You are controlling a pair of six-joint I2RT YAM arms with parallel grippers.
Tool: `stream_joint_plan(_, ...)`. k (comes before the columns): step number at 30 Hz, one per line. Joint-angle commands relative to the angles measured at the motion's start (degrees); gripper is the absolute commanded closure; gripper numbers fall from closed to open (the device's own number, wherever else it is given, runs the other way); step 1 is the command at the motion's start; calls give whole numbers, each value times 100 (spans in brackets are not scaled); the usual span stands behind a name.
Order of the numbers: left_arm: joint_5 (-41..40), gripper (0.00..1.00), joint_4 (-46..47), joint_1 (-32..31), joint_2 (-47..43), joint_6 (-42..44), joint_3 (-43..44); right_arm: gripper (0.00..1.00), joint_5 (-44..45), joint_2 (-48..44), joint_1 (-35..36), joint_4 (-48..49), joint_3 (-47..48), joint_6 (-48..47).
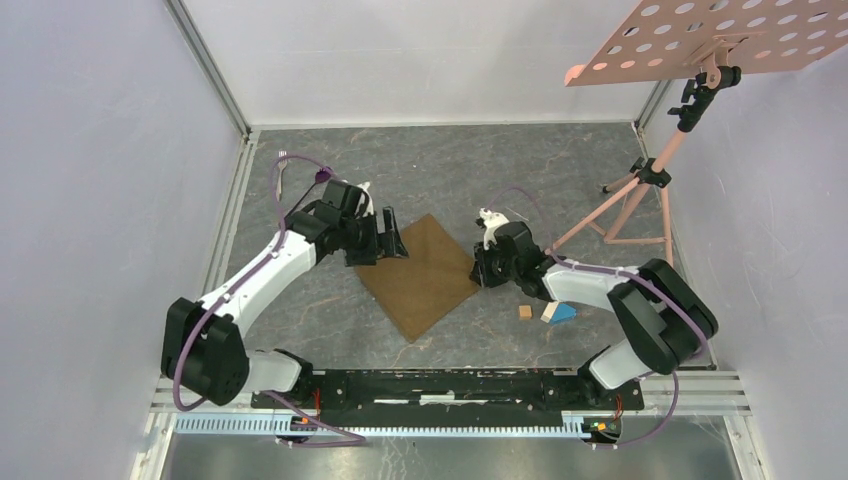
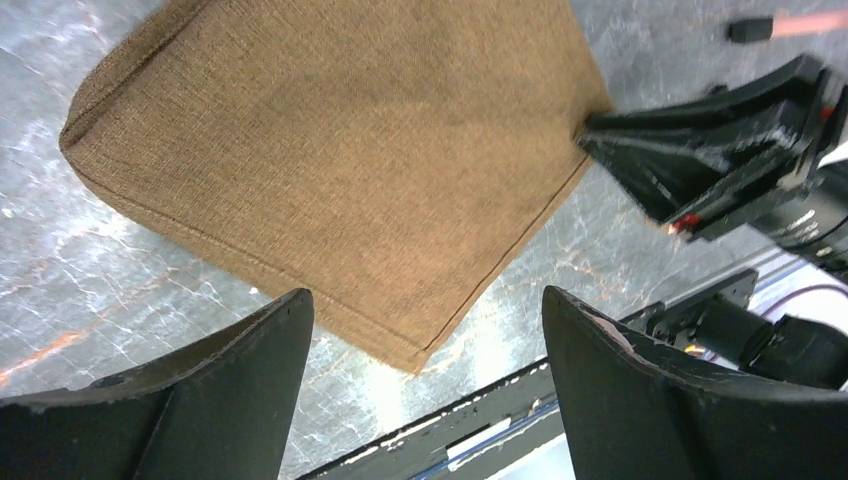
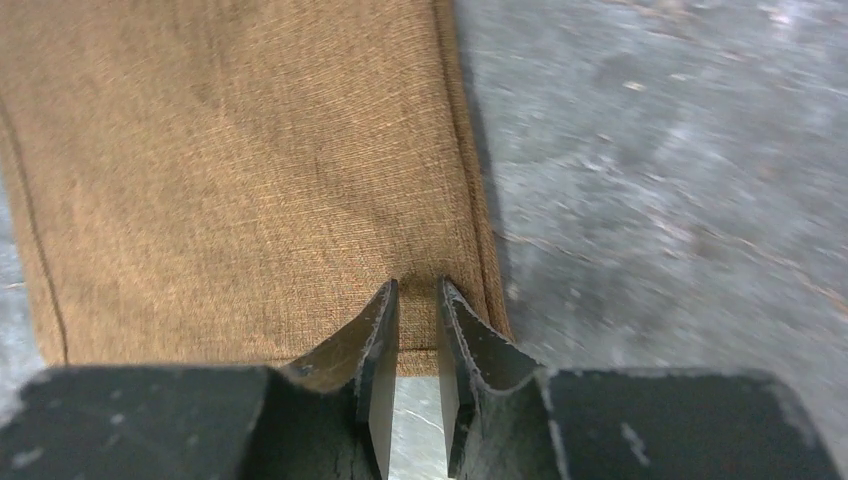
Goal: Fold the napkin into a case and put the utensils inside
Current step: Move the lower triangle-folded napkin to the center of the board.
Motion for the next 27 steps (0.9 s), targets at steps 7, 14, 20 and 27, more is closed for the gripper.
stream_joint_plan(7,-2384,9,-6,-230,-1520,-658,-57,34,1423,-1018,1030,-1553,789,-1304)
stream_joint_plan(14,-4649,8,-241,-227,-3801,-1786,-842,16,774,157,2344,-2999,2332,-1178)
stream_joint_plan(20,-4985,8,-430,-230,-4946,-1532,-904,15,1341,1176,3065,-3919,3462,-898)
stream_joint_plan(27,-4996,8,-756,-231,-5049,-1355,-702,18,1573,1909,3391,-4480,4184,-773)
